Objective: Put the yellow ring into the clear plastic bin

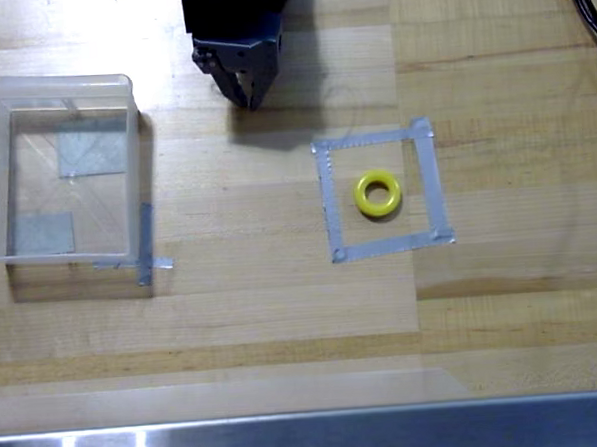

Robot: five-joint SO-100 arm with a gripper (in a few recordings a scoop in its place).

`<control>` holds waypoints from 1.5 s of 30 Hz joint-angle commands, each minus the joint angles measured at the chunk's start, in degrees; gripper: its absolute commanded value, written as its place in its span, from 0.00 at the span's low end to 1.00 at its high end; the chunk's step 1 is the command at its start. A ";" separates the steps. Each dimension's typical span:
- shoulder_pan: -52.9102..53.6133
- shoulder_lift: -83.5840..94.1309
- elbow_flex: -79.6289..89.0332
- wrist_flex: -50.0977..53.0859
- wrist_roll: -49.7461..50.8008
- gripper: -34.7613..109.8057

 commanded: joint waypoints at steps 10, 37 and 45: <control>-8.09 -57.22 -48.69 2.99 6.86 0.25; -28.92 -98.00 -89.21 8.96 15.38 0.38; -29.71 -101.78 -89.21 5.45 15.38 0.39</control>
